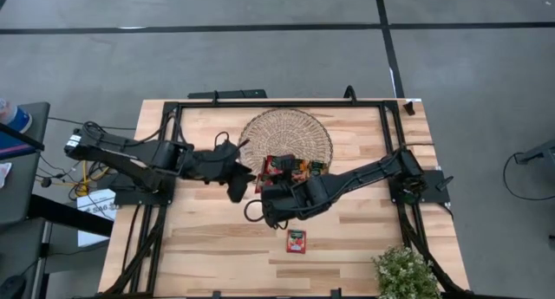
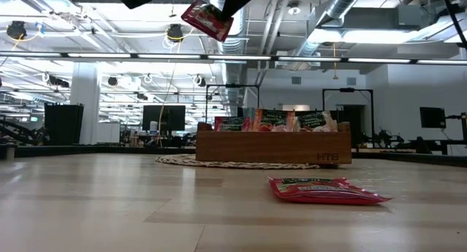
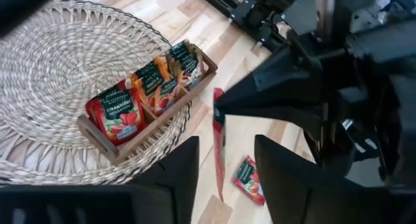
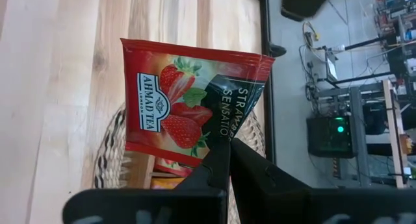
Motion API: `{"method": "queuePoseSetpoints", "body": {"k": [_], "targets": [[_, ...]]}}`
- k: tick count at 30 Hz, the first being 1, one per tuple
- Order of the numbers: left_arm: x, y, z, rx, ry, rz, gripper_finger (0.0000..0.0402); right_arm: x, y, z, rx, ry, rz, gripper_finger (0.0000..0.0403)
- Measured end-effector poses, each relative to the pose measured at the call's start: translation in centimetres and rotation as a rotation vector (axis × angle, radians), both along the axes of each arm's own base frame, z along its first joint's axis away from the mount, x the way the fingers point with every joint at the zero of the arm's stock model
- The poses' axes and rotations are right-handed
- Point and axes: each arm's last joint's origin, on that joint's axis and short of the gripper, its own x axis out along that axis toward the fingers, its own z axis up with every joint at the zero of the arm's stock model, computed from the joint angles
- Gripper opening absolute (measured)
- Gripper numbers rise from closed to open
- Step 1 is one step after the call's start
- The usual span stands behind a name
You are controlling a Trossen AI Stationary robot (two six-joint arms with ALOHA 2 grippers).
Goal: Pick & Place Tea
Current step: Put the red tea bag into the left section of the wooden organizer
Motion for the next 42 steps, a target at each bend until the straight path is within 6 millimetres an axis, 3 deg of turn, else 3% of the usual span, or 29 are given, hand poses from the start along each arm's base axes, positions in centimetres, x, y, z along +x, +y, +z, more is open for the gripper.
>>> {"method": "queuePoseSetpoints", "body": {"k": [6, 14, 24, 30, 37, 42], "targets": [[0.4, 0.5, -0.2, -0.042, 0.002, 0.038, 0.0162, 0.1, 0.1, 0.1, -0.01, 0.003, 0.026, 0.0], [1.5, 0.4, -1.4, -0.061, 0.053, 0.027, 0.0162, 0.4, -0.1, 0.1, -0.011, -0.005, 0.029, 0.0], [1.8, 1.0, -1.3, -0.068, 0.038, 0.032, 0.0158, 0.7, -0.5, 0.2, 0.0, -0.01, 0.045, 0.0], [2.1, 0.9, -1.9, -0.049, 0.066, 0.019, 0.0118, 0.7, -0.7, 0.2, -0.002, -0.005, 0.047, 0.0], [2.1, 1.0, -1.8, -0.008, 0.068, -0.006, 0.0014, 0.8, -0.9, 0.2, -0.006, 0.0, 0.046, 0.0], [2.1, 1.0, -1.8, 0.02, 0.074, -0.029, 0.0002, 0.8, -0.9, 0.2, -0.006, 0.0, 0.046, 0.0]]}}
